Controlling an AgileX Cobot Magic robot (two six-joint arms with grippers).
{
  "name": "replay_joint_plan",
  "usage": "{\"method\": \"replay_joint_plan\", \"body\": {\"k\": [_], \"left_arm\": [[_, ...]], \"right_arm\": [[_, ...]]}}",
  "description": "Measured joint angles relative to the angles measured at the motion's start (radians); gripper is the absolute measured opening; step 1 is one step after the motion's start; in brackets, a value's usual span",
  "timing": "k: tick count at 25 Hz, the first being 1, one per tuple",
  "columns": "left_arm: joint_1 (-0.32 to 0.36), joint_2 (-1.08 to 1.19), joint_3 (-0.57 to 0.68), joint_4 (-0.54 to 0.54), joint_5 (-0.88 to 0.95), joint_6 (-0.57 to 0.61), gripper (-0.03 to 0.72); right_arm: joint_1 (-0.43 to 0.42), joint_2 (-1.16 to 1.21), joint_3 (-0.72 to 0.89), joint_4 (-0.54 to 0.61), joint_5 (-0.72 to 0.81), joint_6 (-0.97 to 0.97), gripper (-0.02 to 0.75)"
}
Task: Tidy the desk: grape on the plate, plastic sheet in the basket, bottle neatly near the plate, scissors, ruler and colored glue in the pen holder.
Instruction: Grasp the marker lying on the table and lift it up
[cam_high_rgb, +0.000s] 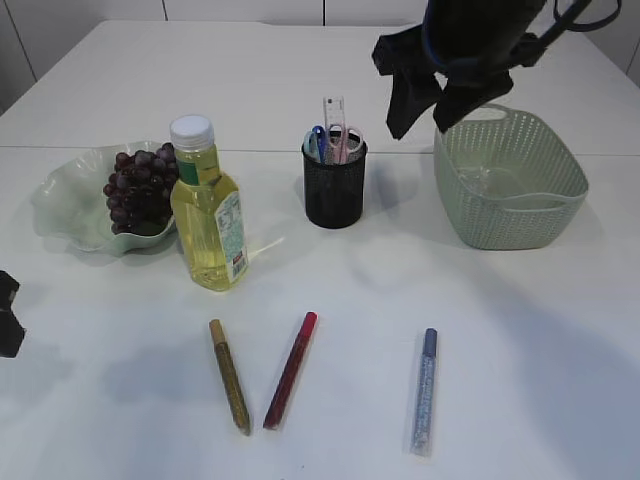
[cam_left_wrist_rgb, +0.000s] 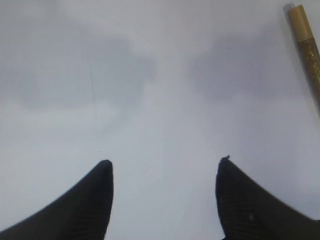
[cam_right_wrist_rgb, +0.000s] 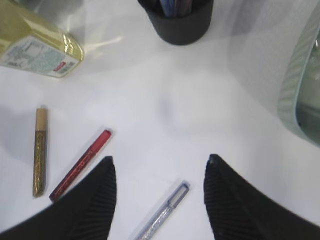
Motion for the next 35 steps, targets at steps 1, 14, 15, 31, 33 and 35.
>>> {"method": "replay_joint_plan", "body": {"k": [1, 14, 15, 31, 33, 35], "left_arm": [[0.000, 0.000, 0.000, 0.000, 0.000, 0.000, 0.467], [0.000, 0.000, 0.000, 0.000, 0.002, 0.000, 0.449], [0.000, 0.000, 0.000, 0.000, 0.002, 0.000, 0.447], [0.000, 0.000, 0.000, 0.000, -0.005, 0.000, 0.442], [0.000, 0.000, 0.000, 0.000, -0.005, 0.000, 0.442], [0.000, 0.000, 0.000, 0.000, -0.005, 0.000, 0.442]], "right_arm": [[0.009, -0.002, 0.008, -0.007, 0.010, 0.015, 0.443], [0.054, -0.120, 0.562, -0.030, -0.106, 0.248, 0.440], [0.072, -0.119, 0.594, -0.030, -0.130, 0.277, 0.440], [0.205, -0.059, 0.723, -0.176, -0.436, 0.734, 0.440], [0.205, -0.041, 0.723, -0.202, -0.440, 0.763, 0.440], [0.205, -0.026, 0.723, -0.213, -0.447, 0.777, 0.439]]}}
